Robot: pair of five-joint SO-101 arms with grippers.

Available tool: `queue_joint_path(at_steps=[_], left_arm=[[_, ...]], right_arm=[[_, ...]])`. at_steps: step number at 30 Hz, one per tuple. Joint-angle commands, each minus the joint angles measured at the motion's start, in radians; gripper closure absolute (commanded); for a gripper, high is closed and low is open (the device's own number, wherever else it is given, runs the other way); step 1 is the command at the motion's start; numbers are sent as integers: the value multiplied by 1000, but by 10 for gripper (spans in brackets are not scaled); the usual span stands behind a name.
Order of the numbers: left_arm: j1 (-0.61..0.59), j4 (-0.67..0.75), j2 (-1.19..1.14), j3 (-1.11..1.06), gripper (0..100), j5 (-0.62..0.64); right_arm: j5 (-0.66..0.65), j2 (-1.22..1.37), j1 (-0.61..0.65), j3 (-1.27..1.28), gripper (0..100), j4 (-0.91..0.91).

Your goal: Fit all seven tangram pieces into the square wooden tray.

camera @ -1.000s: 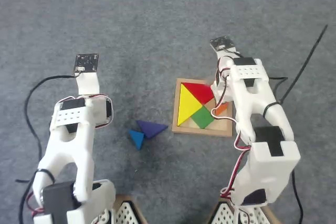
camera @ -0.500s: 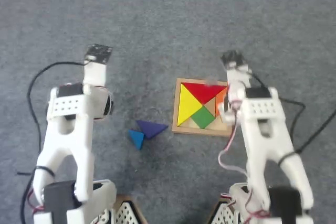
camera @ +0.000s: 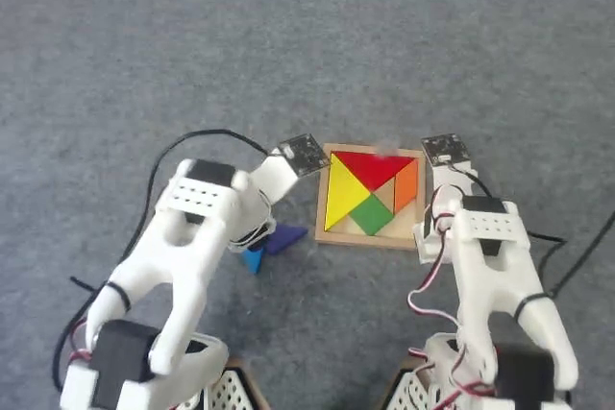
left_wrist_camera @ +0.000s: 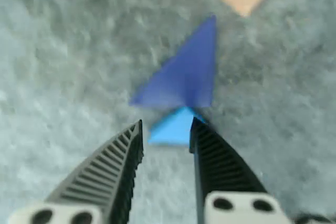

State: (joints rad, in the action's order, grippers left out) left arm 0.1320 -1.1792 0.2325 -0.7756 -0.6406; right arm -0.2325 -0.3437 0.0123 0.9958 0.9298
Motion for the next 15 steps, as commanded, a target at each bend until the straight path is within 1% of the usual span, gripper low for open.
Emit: queue_joint_path(at_steps=[1,6,12,15], left_arm=[[12,117,-29,-19,840,-83],[23,120,-43,-24,841,-129],[132,121,-51,-84,838,-152],[150,121,-52,-85,837,-150]], right_arm=[[14,50,-8,-35,767,-35],[18,68,-10,-54,767,-35],[18,68,-12,-54,767,-35],[18,68,-12,-52,767,-35]])
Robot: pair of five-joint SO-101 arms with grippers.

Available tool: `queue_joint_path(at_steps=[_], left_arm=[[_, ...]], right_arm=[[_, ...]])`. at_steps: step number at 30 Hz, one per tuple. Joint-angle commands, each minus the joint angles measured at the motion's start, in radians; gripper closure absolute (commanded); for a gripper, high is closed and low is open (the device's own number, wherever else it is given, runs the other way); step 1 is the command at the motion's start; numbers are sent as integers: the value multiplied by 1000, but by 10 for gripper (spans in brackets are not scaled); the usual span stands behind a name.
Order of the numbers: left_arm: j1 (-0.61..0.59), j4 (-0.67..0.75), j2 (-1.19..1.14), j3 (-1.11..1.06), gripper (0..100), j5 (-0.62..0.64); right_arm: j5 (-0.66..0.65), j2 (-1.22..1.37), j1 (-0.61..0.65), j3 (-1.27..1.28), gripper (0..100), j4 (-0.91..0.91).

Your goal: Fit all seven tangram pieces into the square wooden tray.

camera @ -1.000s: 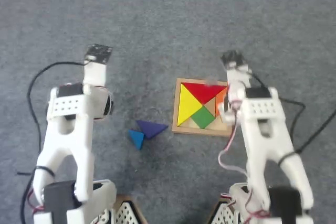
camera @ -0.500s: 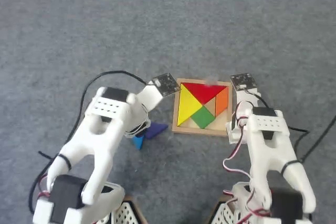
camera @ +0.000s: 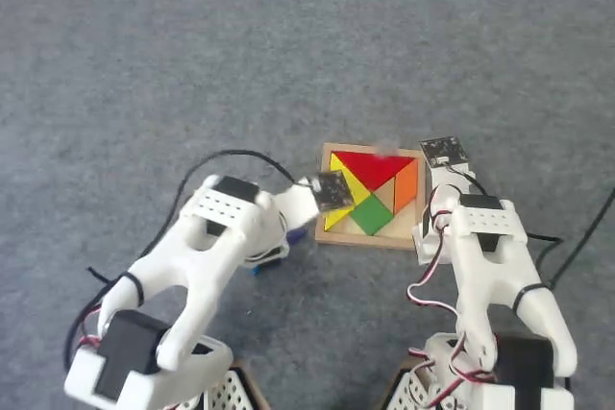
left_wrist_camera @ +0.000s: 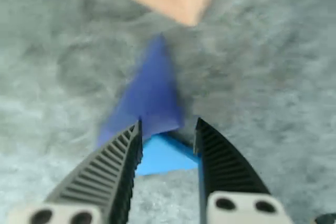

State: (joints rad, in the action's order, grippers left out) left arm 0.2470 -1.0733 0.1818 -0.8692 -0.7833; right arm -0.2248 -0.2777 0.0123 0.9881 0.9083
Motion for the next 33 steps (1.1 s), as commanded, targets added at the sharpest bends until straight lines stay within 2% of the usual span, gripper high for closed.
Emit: queue_joint_path(at_steps=[1,5,13,16,21,28,33], left_arm=[[29,17,-2,18,837,-8],[-15,71,-3,27,836,-11],[-18,124,-9,27,803,-12],[-18,140,-92,38,797,-12],[-41,51,-212,156,805,-46],[-40,49,-224,171,894,-74],[-38,5,-226,268,927,-77]], right_arm=[[11,2,-12,-43,767,-13],[11,2,-12,-43,767,-12],[11,2,-12,-43,768,-12],[11,2,-12,-41,768,-12],[11,2,-12,-41,768,-12],[9,2,-12,-41,768,-12],[11,2,-12,-41,768,-12]])
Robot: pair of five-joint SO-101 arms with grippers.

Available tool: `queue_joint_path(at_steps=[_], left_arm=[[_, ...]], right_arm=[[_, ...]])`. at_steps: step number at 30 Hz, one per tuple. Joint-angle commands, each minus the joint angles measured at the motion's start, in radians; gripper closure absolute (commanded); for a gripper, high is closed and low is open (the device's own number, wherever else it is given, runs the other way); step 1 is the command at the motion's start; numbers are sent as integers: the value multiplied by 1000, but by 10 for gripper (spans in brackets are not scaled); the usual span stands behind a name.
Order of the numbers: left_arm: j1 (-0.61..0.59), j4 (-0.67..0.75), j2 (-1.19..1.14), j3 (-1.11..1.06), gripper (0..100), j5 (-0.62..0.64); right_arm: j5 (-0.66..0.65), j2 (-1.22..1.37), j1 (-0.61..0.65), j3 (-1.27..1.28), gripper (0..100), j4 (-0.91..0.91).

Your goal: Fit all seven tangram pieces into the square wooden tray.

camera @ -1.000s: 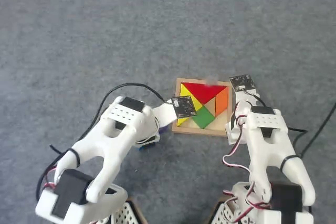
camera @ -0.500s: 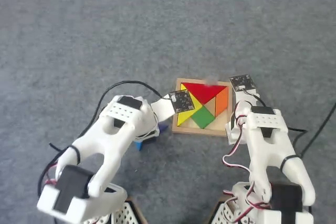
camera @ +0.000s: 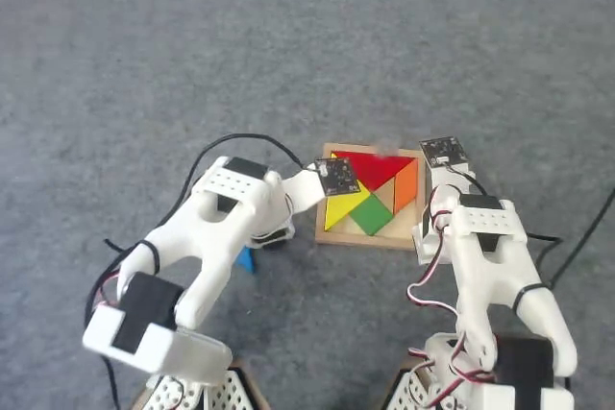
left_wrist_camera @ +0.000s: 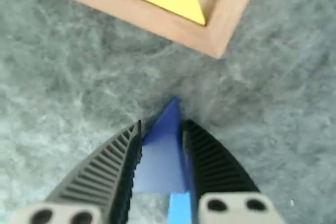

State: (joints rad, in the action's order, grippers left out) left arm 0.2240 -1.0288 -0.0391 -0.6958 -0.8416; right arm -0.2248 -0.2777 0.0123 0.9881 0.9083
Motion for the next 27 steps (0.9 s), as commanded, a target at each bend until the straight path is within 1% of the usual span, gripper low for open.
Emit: queue_joint_path(at_steps=[1,6,8,10,11,13,15,17,19,21,24,27], left_arm=[[-14,-71,-5,127,927,-26],[-25,-209,-3,294,925,-34],[-55,-270,-3,358,908,-32],[-98,-325,0,398,863,-14],[-121,-356,8,403,852,-8],[-173,-387,54,361,856,-38],[-233,-351,133,255,854,-91],[-287,-276,229,116,851,-141],[-310,-203,301,-15,836,-170],[-308,-152,336,-104,816,-172],[-298,-106,318,-145,811,-173],[-284,-94,242,-142,812,-175]], right_arm=[[11,2,-12,-41,768,-12],[11,2,-12,-41,768,-12],[11,2,-12,-41,768,-12],[11,2,-12,-41,768,-12],[11,2,-12,-41,768,-12],[11,2,-12,-41,768,-12],[8,2,-12,-41,768,-12],[6,2,-12,-41,768,-12],[6,2,-12,-41,768,-12],[6,2,-12,-41,768,-12],[8,2,-12,-41,768,-12],[11,2,-12,-41,768,-10]])
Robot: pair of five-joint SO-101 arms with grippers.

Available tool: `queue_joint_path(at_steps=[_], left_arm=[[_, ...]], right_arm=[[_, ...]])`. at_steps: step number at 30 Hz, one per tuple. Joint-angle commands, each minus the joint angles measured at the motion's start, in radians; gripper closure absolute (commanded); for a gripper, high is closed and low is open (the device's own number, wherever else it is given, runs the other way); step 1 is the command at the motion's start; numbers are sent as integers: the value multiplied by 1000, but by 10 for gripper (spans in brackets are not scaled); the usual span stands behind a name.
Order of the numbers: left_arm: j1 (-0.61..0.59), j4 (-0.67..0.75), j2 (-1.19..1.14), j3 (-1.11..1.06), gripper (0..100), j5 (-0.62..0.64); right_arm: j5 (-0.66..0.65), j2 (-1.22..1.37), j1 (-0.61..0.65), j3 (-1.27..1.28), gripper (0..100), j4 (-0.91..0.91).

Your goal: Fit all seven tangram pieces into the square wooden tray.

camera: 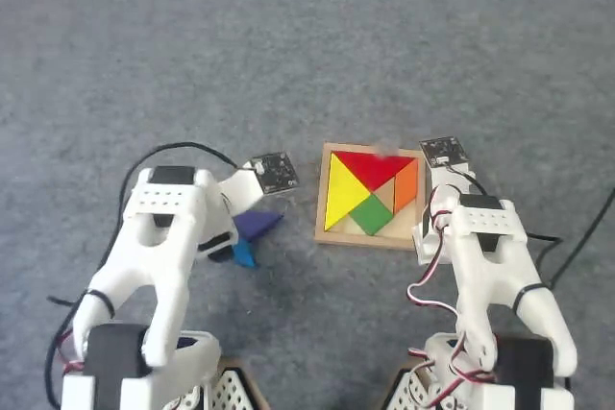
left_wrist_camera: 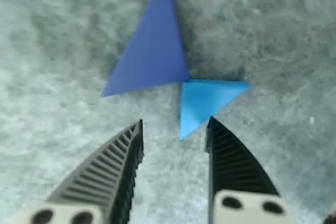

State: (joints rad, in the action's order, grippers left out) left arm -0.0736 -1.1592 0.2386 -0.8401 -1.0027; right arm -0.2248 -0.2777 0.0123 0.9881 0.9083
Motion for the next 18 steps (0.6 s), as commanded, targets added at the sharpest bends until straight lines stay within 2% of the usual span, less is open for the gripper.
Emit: queue_joint_path(at_steps=[1,8,18], left_arm=[[25,38,-68,7,812,-14],[95,37,-249,73,813,31],[245,37,-275,120,821,135]], right_arm=[[11,2,-12,-41,768,-10],[8,2,-12,-41,768,-10],[5,2,-12,-41,768,-10]])
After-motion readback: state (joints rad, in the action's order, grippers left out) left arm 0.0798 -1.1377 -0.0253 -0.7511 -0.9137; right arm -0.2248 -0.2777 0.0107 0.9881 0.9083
